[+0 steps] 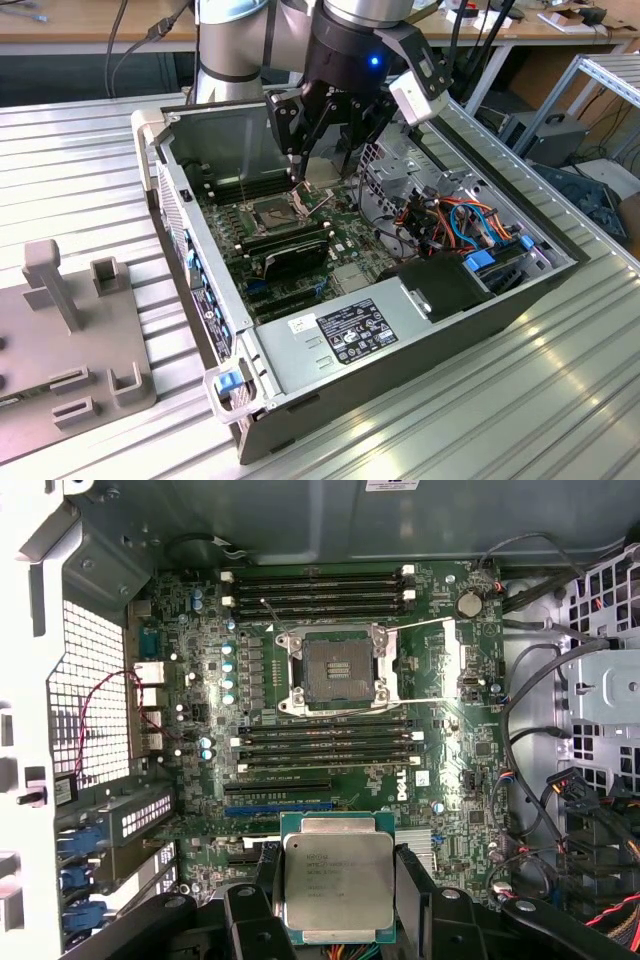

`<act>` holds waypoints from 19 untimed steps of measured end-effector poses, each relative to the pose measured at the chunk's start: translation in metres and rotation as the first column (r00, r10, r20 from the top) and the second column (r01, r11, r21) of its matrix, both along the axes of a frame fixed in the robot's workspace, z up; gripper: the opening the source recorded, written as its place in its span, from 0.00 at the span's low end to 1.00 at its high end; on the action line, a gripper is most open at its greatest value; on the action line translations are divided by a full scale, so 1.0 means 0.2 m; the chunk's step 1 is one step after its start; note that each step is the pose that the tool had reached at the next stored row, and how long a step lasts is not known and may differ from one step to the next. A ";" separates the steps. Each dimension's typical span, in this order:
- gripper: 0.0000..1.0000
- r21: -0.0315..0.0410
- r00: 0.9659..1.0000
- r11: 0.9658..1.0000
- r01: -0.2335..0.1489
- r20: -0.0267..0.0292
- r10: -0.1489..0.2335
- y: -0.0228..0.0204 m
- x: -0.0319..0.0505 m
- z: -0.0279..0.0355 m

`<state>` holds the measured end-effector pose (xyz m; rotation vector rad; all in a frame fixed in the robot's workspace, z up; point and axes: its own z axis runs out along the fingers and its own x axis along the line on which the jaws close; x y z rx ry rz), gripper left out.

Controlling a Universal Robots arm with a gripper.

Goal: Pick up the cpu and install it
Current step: 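Pick up the cpu and move it towards the insertion slot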

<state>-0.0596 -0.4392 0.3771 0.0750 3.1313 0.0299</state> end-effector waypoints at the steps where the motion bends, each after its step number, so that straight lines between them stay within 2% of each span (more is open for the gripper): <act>1: 0.55 0.000 1.000 1.000 0.000 0.000 0.000 0.000 0.000 0.000; 8: 0.55 0.000 1.000 1.000 0.000 0.000 0.000 0.001 0.001 -0.005; 10: 0.55 -0.001 1.000 1.000 0.000 0.000 0.000 0.012 0.000 -0.011; 11: 0.55 -0.001 1.000 1.000 0.000 0.000 0.000 0.020 0.000 -0.014; 16: 0.55 -0.006 1.000 1.000 0.000 0.000 0.000 0.093 0.000 -0.057; 18: 0.55 -0.008 1.000 1.000 0.000 0.000 0.000 0.136 0.000 -0.076; 19: 0.55 -0.009 1.000 1.000 0.000 0.000 0.000 0.144 0.000 -0.078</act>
